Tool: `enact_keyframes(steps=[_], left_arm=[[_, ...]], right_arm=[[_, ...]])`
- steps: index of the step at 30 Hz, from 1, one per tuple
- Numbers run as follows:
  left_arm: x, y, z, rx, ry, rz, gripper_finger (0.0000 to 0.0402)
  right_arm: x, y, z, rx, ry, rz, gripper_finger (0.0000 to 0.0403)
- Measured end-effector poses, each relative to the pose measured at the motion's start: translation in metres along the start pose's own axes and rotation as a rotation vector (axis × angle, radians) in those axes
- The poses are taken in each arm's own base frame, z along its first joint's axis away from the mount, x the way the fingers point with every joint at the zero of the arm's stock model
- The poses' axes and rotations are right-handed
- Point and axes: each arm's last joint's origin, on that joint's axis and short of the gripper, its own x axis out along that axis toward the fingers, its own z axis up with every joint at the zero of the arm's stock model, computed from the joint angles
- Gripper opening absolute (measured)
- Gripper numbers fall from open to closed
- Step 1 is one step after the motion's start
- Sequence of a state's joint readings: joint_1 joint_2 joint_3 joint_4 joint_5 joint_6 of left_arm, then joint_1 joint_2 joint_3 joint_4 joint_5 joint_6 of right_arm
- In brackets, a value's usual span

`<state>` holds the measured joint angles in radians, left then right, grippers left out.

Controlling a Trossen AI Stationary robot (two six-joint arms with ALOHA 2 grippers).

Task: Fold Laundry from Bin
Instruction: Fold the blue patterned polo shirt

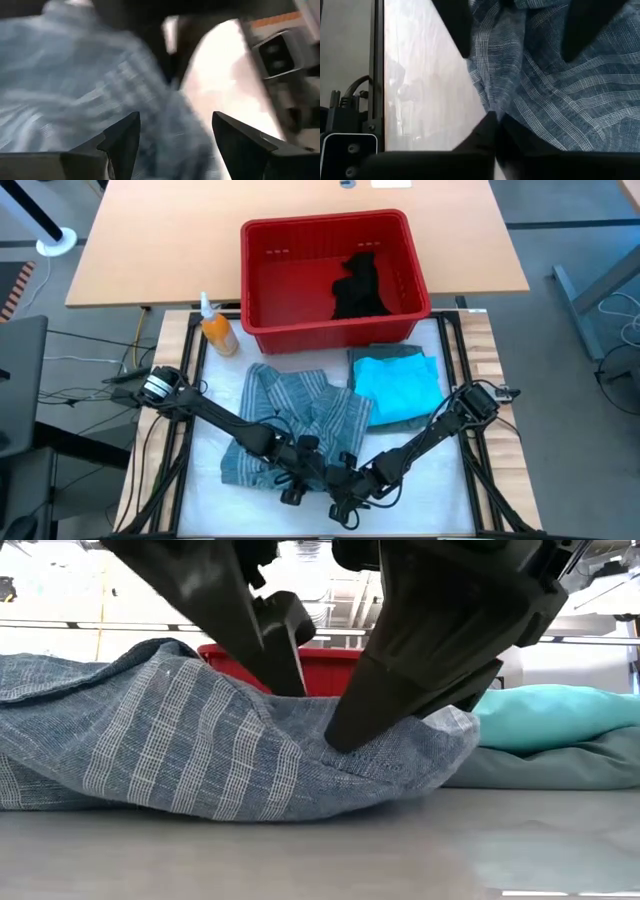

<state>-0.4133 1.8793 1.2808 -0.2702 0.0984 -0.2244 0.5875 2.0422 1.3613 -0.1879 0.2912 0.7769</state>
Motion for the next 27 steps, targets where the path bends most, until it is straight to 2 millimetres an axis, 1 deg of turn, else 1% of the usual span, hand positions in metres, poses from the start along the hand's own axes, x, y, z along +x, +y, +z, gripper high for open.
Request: enact_keyframes(steps=[2,6,8,11,15,24,27], left_arm=[[0.000,0.001,0.000,-0.018,0.009,-0.038,0.0236],[-0.001,0.004,0.000,-0.072,0.022,-0.065,0.0236],[-0.001,0.004,0.001,-0.068,0.017,-0.047,0.0236],[-0.001,0.005,0.001,-0.058,0.012,-0.035,0.0236],[-0.001,0.004,0.000,-0.062,0.019,-0.043,0.0236],[-0.001,0.005,-0.004,-0.067,0.062,-0.041,0.0235],[-0.001,0.004,-0.005,-0.069,0.075,-0.064,0.0235]], right_arm=[[0.000,0.001,0.000,0.000,-0.005,-0.001,0.0019],[0.000,0.001,0.000,0.002,-0.015,-0.004,0.0036],[0.000,0.001,0.001,0.003,-0.026,-0.012,0.0033],[0.000,0.001,0.001,0.003,-0.029,-0.010,0.0017],[-0.001,0.003,0.001,0.002,-0.034,0.000,0.0017],[-0.014,0.014,0.018,-0.018,-0.067,-0.016,0.0020],[-0.016,0.013,0.020,-0.028,-0.047,-0.050,0.0019]])
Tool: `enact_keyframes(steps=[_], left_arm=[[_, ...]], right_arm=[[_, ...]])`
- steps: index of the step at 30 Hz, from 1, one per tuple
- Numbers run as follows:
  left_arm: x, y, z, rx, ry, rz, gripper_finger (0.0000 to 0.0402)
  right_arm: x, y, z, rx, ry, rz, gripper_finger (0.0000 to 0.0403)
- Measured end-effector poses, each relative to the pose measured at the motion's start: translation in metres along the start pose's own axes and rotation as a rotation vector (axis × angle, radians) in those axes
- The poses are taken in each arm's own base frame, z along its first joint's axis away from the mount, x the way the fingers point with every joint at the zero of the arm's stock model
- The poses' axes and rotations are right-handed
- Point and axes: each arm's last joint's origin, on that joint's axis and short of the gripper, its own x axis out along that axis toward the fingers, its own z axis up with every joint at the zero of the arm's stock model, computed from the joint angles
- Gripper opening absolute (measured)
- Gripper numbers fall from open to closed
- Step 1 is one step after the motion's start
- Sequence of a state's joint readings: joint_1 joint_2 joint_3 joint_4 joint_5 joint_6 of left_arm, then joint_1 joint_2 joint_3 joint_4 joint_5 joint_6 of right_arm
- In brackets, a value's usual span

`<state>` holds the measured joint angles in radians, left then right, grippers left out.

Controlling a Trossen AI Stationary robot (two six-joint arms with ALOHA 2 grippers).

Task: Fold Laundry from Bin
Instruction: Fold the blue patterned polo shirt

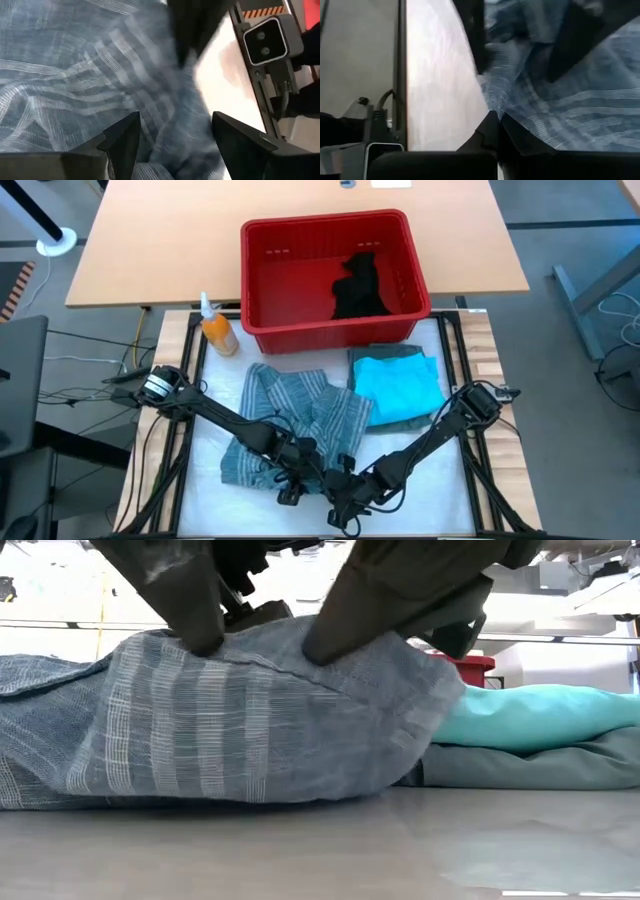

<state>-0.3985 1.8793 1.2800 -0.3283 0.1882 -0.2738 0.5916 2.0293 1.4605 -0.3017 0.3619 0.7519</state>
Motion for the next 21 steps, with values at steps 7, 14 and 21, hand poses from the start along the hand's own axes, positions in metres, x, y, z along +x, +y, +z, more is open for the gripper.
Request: enact_keyframes(steps=[7,14,21], left_arm=[[0.0000,-0.0009,-0.0008,-0.004,0.016,-0.035,0.0234],[0.0000,-0.0008,-0.0013,-0.029,0.021,-0.035,0.0166],[-0.0001,-0.0016,-0.0026,-0.034,0.042,-0.068,0.0032]], right_arm=[[-0.0006,-0.0034,0.0000,0.033,0.026,-0.036,0.0020],[0.0005,-0.0058,0.0019,0.052,0.026,-0.042,0.0020],[0.0014,-0.0077,0.0038,0.053,0.023,-0.045,0.0020]])
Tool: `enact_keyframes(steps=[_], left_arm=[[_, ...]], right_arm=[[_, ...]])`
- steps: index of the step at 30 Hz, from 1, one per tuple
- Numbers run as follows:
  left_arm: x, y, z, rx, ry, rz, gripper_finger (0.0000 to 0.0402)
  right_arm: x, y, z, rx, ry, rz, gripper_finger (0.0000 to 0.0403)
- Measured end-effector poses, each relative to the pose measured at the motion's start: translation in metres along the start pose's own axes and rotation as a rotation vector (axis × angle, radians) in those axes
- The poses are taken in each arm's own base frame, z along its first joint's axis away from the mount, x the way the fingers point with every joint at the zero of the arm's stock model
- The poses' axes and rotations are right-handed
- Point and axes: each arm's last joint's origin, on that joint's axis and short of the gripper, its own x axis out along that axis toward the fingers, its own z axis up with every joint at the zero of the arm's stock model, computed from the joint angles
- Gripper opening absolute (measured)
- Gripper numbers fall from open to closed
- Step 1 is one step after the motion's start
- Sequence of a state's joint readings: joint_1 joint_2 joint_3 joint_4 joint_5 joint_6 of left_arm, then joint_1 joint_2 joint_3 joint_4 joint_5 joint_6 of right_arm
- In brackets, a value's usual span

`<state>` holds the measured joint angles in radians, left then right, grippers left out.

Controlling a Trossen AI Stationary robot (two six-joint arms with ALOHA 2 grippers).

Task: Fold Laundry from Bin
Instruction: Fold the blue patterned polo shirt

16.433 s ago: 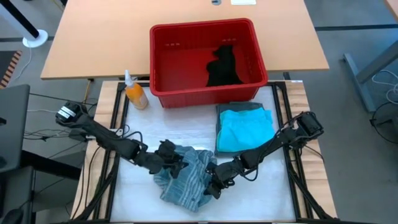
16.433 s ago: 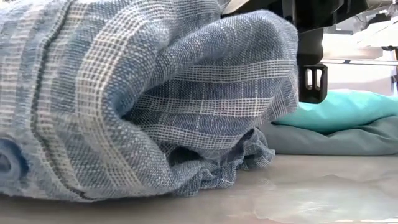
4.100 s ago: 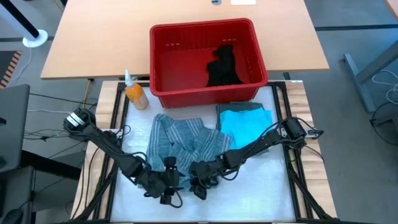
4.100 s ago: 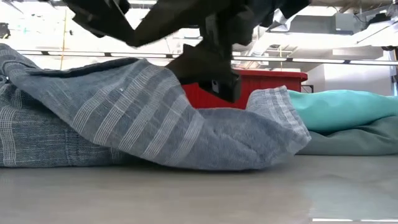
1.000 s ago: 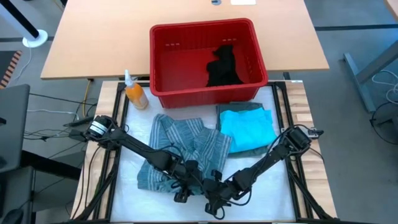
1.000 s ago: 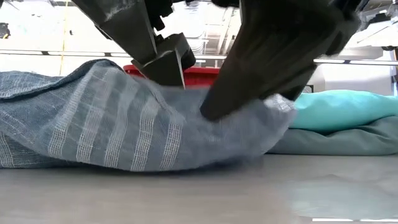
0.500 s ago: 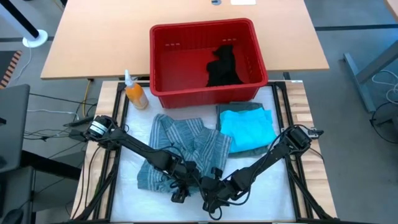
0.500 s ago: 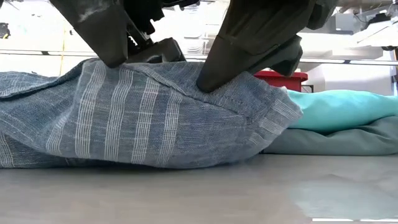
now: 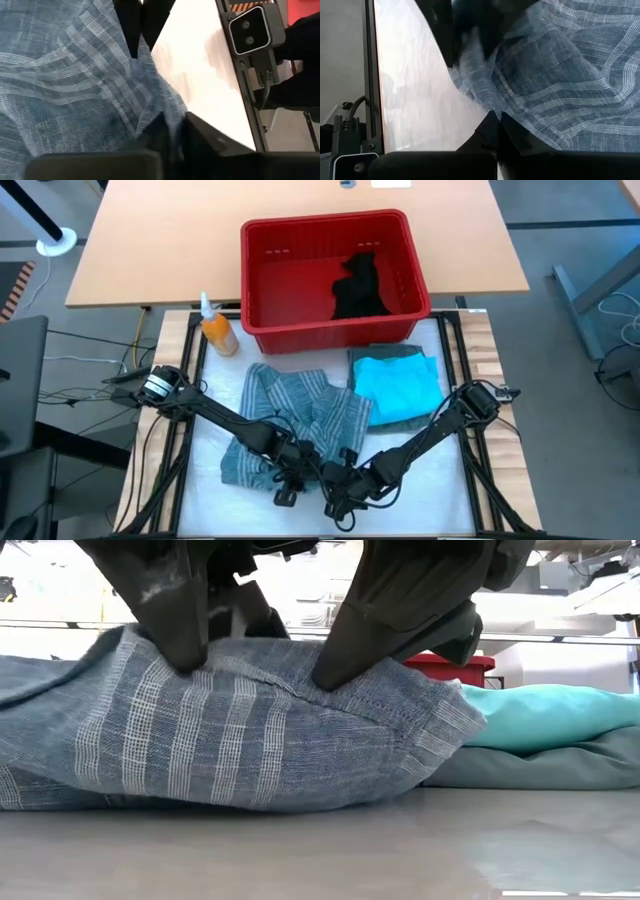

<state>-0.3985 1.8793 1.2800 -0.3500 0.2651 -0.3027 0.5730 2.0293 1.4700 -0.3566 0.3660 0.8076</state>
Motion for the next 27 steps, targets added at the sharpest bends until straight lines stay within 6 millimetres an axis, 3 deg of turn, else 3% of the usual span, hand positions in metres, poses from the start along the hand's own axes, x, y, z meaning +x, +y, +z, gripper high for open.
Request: enact_keyframes(steps=[2,7,14,19,27], left_arm=[[0.000,0.000,0.000,-0.001,0.000,0.000,0.0010],[-0.005,-0.001,0.002,-0.003,-0.018,0.011,0.0001],[-0.034,-0.011,0.009,0.020,-0.103,0.032,0.0000],[-0.058,-0.015,0.010,0.039,-0.138,0.082,0.0000],[-0.108,-0.026,0.010,0.030,-0.243,0.148,0.0000]], right_arm=[[0.000,0.000,0.000,-0.002,0.000,0.000,0.0021],[0.000,0.000,0.000,-0.003,0.012,0.011,0.0032],[-0.005,-0.001,0.004,0.003,0.036,0.038,0.0068],[-0.030,-0.007,0.022,-0.005,0.011,0.052,0.0088],[-0.089,-0.019,0.046,-0.037,-0.028,0.057,0.0092]])
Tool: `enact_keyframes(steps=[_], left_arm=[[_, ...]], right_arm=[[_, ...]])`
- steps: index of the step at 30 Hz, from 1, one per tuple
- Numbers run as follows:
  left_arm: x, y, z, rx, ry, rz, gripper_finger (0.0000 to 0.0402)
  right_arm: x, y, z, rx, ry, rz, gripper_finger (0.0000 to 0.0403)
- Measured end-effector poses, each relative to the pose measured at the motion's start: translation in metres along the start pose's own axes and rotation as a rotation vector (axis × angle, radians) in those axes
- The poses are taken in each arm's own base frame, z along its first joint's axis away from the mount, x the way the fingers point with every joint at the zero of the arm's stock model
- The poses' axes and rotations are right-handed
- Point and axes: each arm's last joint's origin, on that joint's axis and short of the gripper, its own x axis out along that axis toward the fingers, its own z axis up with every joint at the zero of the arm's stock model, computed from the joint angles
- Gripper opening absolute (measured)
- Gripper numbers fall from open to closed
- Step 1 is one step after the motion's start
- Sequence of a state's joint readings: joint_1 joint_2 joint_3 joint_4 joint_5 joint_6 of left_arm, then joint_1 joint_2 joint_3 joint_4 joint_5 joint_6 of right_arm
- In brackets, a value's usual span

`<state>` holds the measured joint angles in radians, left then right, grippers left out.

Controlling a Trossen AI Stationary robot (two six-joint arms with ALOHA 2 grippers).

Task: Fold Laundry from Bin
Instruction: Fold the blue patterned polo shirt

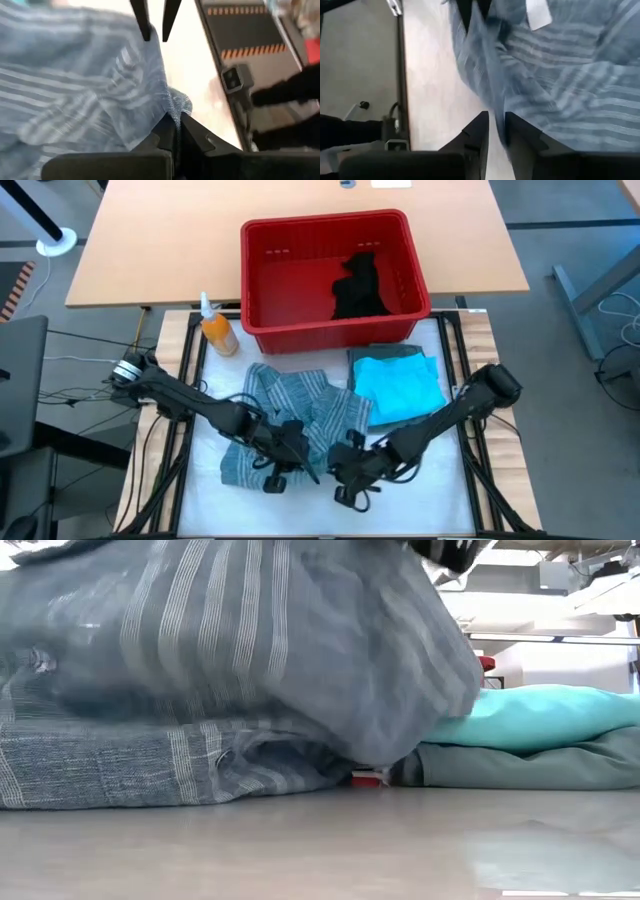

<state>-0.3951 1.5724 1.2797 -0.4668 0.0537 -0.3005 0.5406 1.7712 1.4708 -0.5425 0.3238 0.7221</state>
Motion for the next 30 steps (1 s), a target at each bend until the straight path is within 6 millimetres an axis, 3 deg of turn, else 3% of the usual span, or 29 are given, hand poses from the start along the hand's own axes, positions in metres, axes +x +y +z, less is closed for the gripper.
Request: enact_keyframes(steps=[6,11,21,25,30], left_arm=[[-0.056,-0.003,0.009,-0.024,-0.158,0.067,0.0000],[-0.099,-0.004,0.008,-0.087,-0.255,0.117,0.0000],[-0.164,-0.011,-0.002,-0.221,-0.359,-0.070,0.0000],[-0.180,-0.011,-0.009,-0.271,-0.373,-0.054,0.0000],[-0.183,-0.011,-0.013,-0.311,-0.356,-0.059,0.0000]], right_arm=[[-0.039,0.001,0.001,-0.082,-0.095,-0.081,0.0092],[-0.052,0.001,-0.009,-0.101,-0.195,-0.166,0.0092],[-0.029,-0.014,-0.038,-0.040,-0.159,-0.227,0.0092],[-0.023,-0.017,-0.045,-0.003,-0.163,-0.225,0.0092],[-0.012,-0.020,-0.050,0.016,-0.215,-0.176,0.0092]])
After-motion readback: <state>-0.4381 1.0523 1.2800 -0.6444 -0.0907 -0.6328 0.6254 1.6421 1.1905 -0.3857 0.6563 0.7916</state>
